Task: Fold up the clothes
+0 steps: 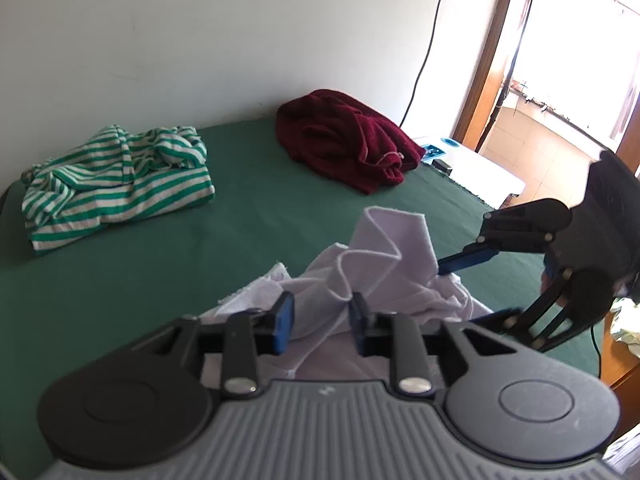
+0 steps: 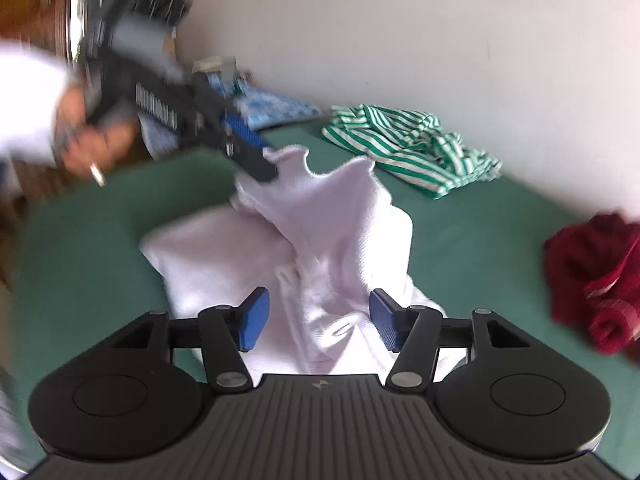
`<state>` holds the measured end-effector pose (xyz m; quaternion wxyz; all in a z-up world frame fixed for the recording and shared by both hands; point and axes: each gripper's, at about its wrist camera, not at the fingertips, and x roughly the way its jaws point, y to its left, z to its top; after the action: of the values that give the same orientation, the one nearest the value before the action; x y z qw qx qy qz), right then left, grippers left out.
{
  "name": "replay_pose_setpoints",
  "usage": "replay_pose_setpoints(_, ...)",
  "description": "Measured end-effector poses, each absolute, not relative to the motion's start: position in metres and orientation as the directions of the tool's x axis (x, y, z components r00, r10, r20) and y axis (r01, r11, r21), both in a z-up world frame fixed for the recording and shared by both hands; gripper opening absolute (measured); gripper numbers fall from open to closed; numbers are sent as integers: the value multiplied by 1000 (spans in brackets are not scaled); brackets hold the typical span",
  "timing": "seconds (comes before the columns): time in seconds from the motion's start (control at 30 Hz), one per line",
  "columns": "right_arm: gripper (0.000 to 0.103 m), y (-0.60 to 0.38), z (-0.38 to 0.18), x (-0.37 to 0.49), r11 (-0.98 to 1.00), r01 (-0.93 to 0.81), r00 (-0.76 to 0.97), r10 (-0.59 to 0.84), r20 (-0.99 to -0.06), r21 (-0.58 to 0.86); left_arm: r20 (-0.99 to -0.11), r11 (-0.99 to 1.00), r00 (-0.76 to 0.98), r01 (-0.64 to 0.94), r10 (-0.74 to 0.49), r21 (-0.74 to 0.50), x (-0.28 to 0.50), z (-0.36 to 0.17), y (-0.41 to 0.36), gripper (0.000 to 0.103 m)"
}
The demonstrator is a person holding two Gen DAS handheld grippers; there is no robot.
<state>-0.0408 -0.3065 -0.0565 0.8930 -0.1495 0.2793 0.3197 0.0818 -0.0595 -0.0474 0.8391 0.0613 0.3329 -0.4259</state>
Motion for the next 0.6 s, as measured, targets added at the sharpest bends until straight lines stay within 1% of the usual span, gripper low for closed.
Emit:
replay_pose_setpoints(0.07, 61, -304, -62, -35, 757, -642, 653, 457, -605, -121, -617, 633, 417, 754, -668, -175, 84, -49, -61, 28)
replay_pose_setpoints(0.1, 60, -303, -65, -32, 759, -636, 659, 441, -609, -138, -620, 635, 419, 754, -664, -170, 84, -49, -62, 28)
replay_pose_setpoints(0.13, 58, -302, -68, -29, 762, -629, 665, 425, -614, -154, -623, 637, 424, 754, -658, -160, 85, -50, -63, 28)
replay_pose_setpoints(0.17, 42, -301, -71, -27, 763, -623, 671, 410, -618, -171, -626, 638, 426, 755, -653, -152, 85, -51, -64, 28)
replay_pose_setpoints(0.2, 33, -300, -74, -24, 765, -616, 678, 394, -621, -187, -631, 638, 426, 756, -649, -145, 86, -51, -65, 27)
replay_pose_setpoints(0.27, 25, -308, -67, -16, 780, -606, 678, 404, -614, -155, -628, 633, 424, 760, -652, -145, 88, -47, -65, 27)
replay_pose_setpoints(0.53, 22, -345, -32, 9, 806, -590, 679, 459, -573, -52, -586, 629, 445, 763, -678, -148, 103, -15, -57, 25)
replay_pose_setpoints(0.57, 21, -347, -30, 11, 810, -585, 677, 464, -572, -36, -586, 624, 446, 770, -676, -133, 100, -12, -55, 30)
replay_pose_setpoints(0.6, 21, -347, -28, 13, 812, -583, 673, 467, -573, -22, -587, 619, 450, 778, -673, -113, 96, -10, -53, 40)
